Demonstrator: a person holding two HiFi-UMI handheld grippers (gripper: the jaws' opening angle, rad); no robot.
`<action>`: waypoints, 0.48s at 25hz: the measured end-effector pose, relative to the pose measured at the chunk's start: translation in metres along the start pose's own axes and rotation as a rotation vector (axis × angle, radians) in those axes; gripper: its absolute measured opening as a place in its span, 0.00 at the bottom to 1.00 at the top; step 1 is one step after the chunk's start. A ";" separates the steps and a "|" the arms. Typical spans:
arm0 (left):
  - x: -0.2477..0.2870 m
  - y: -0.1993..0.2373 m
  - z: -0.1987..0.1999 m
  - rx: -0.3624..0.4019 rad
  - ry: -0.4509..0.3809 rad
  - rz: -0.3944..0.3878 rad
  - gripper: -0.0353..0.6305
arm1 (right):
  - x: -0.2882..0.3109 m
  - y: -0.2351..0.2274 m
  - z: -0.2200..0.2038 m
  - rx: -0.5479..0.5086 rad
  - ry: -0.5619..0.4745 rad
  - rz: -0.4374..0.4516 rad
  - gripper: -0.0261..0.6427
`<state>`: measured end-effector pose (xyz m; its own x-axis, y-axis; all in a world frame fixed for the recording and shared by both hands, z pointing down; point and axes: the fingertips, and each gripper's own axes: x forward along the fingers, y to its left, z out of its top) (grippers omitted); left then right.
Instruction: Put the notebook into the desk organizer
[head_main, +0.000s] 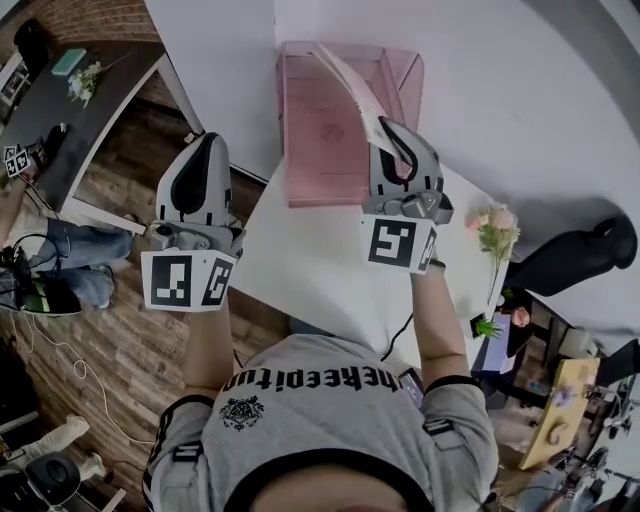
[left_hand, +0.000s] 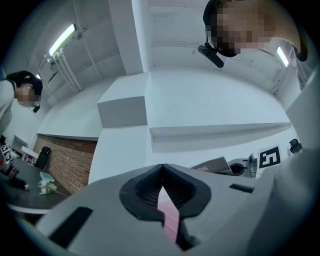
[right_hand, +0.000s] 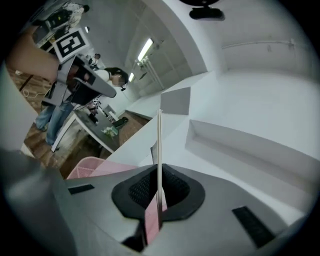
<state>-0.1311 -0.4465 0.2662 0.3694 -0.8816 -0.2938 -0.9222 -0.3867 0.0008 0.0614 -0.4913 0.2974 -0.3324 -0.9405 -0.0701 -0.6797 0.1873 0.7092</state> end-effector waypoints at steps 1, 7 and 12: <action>0.000 0.001 -0.001 -0.002 0.002 0.004 0.06 | 0.004 0.004 -0.003 -0.030 0.009 0.009 0.05; -0.001 0.010 -0.010 -0.021 0.012 0.021 0.06 | 0.025 0.027 -0.017 -0.211 0.066 0.072 0.05; 0.000 0.014 -0.015 -0.029 0.022 0.024 0.06 | 0.041 0.035 -0.026 -0.319 0.106 0.103 0.05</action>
<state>-0.1420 -0.4560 0.2809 0.3500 -0.8963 -0.2724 -0.9273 -0.3727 0.0350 0.0409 -0.5312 0.3377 -0.3078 -0.9485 0.0748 -0.4020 0.2009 0.8933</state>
